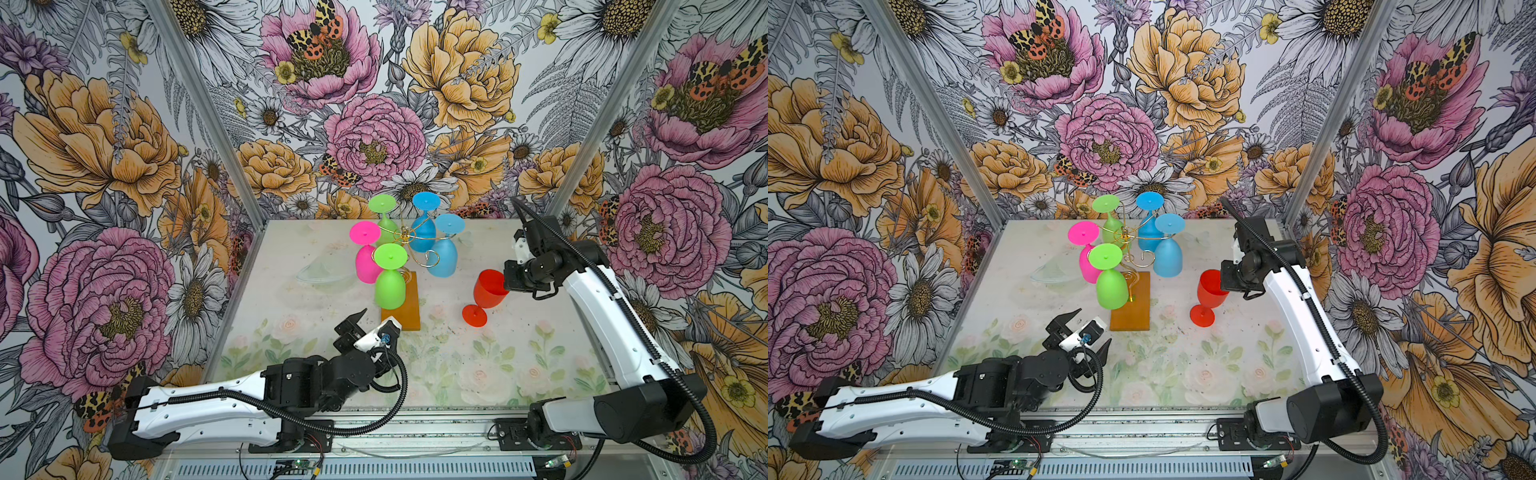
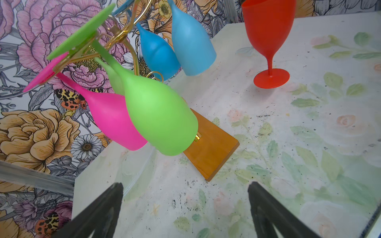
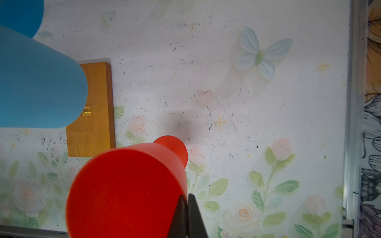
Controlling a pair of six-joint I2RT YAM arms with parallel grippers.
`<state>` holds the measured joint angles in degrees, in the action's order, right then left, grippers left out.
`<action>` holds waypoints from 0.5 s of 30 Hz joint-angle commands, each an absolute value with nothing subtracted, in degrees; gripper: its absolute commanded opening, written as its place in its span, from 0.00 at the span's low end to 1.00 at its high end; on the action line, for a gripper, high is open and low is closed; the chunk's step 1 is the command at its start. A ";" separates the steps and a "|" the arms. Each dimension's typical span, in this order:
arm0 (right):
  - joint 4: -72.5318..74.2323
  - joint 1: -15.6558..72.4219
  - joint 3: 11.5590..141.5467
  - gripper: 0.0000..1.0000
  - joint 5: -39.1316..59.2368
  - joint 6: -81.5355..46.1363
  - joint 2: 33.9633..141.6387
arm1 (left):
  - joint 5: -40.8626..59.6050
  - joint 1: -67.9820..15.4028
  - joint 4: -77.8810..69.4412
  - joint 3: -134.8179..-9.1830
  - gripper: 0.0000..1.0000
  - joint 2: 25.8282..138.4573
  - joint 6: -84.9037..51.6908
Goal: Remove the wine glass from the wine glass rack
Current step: 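Open the left gripper off the foot and draw it back, then carry the upright red glass with the right gripper to behind the rack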
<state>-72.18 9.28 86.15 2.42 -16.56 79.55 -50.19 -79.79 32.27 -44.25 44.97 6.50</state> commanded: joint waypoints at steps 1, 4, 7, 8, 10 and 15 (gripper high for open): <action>-69.57 9.08 90.11 0.00 -2.91 -15.04 81.28 | -46.50 -76.87 34.89 -45.22 0.96 42.21 -0.02; -68.50 9.05 92.13 0.00 -4.62 -14.49 83.70 | -43.82 -72.67 35.24 -43.92 0.96 39.39 -1.74; -66.92 9.05 94.24 0.00 -6.44 -14.44 86.34 | -40.75 -68.41 35.62 -42.25 0.97 36.54 -3.80; -66.23 9.05 95.01 0.00 -6.79 -14.45 87.23 | -39.80 -67.02 35.66 -41.80 0.97 35.71 -4.12; -64.98 9.05 97.07 0.00 -6.81 -14.41 89.56 | -38.59 -65.23 35.62 -41.61 0.98 34.53 -4.44; -63.17 8.70 103.57 0.00 -6.99 -14.26 95.97 | -37.77 -63.51 35.88 -41.66 0.99 34.63 -4.39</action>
